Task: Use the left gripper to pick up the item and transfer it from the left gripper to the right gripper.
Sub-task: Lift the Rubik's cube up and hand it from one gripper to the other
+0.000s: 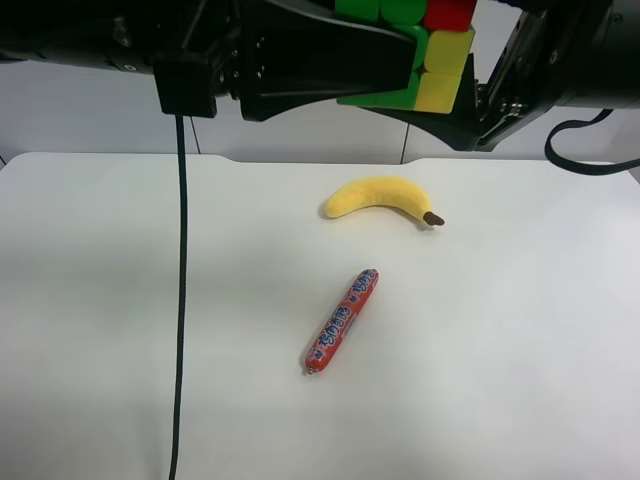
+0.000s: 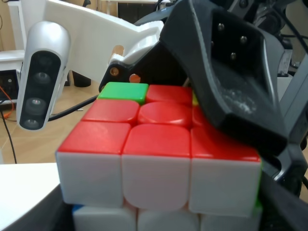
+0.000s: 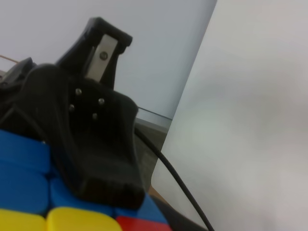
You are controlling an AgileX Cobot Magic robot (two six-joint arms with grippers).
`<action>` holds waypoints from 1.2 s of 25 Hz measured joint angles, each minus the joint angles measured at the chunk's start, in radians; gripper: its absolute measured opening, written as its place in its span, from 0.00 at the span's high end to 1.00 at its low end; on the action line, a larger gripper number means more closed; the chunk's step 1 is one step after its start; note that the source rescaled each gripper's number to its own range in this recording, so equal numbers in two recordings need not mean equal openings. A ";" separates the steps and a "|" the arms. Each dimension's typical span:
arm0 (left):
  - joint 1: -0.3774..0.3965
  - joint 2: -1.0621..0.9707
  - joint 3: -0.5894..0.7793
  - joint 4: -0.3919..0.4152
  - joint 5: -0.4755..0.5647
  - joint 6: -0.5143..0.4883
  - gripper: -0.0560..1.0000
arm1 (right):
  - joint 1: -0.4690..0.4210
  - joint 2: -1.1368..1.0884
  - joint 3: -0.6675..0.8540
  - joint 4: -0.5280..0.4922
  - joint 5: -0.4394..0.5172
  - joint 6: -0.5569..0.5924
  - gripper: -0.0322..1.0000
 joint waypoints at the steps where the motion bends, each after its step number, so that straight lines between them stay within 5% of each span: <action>1: 0.000 0.000 0.000 0.001 0.000 0.000 0.94 | 0.000 0.000 0.000 0.000 0.000 0.000 0.65; 8: 0.000 0.000 0.000 0.002 -0.001 -0.007 0.92 | 0.000 0.000 0.000 -0.001 -0.001 0.000 0.65; 9: 0.000 0.000 0.000 0.001 -0.002 -0.019 0.80 | 0.000 0.000 0.000 -0.005 -0.009 -0.001 0.71; 10: 0.000 0.000 0.000 0.004 0.001 -0.039 0.56 | 0.000 0.000 0.000 -0.008 -0.032 -0.003 0.95; 12: -0.001 -0.002 0.000 0.008 0.000 -0.085 0.20 | 0.000 0.002 0.000 -0.008 -0.063 -0.003 0.97; 14: -0.001 -0.002 0.000 0.018 -0.008 -0.108 0.07 | 0.000 0.002 0.000 -0.008 -0.068 -0.003 0.97; 23: 0.008 -0.002 0.000 0.027 -0.007 -0.127 0.01 | 0.000 0.002 0.000 -0.008 -0.074 -0.003 0.97; 30: 0.120 -0.044 0.000 0.124 0.023 -0.224 0.01 | 0.000 0.002 0.000 -0.008 -0.074 -0.003 0.97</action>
